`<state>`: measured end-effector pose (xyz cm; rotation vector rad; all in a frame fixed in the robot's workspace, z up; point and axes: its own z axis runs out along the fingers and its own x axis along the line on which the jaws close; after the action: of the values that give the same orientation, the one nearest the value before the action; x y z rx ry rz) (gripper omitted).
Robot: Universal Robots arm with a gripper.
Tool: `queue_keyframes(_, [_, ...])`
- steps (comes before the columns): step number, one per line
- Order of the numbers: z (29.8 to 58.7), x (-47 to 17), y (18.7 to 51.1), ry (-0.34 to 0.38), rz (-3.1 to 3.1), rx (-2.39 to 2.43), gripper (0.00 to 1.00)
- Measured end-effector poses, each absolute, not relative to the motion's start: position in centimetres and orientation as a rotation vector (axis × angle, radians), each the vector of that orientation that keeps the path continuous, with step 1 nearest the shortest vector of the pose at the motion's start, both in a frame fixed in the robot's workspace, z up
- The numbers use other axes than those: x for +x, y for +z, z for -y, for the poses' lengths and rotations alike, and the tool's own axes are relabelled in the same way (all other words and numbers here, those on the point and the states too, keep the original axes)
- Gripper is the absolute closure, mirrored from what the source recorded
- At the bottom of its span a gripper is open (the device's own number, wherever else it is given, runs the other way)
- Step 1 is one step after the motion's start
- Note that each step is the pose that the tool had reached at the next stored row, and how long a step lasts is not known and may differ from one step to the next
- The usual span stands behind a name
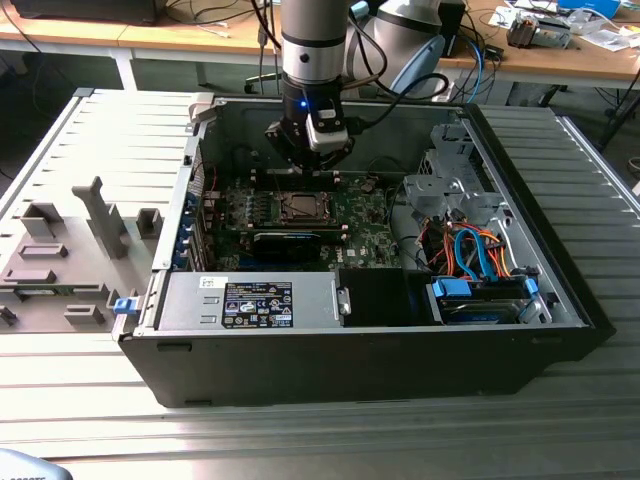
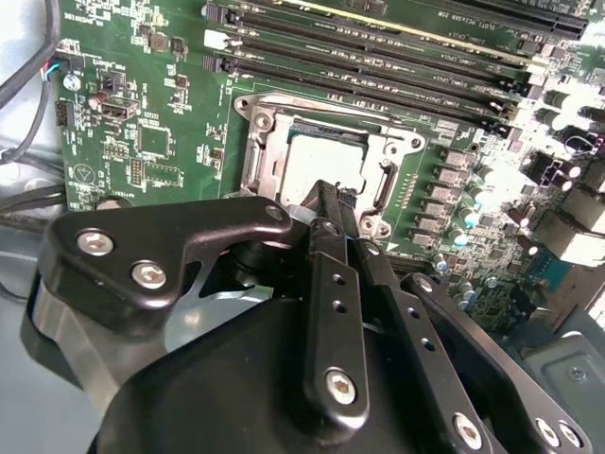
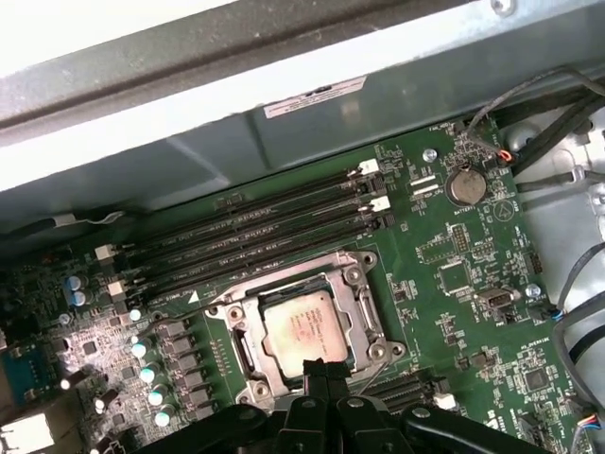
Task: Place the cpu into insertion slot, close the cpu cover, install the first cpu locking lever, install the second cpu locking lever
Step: 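Install the first cpu locking lever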
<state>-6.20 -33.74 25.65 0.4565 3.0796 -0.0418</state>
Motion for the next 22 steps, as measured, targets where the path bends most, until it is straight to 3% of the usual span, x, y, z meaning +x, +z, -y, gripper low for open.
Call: queue_keyframes(22, [33.74, -6.2, 25.65, -0.037, -3.108, 0.133, 0.89])
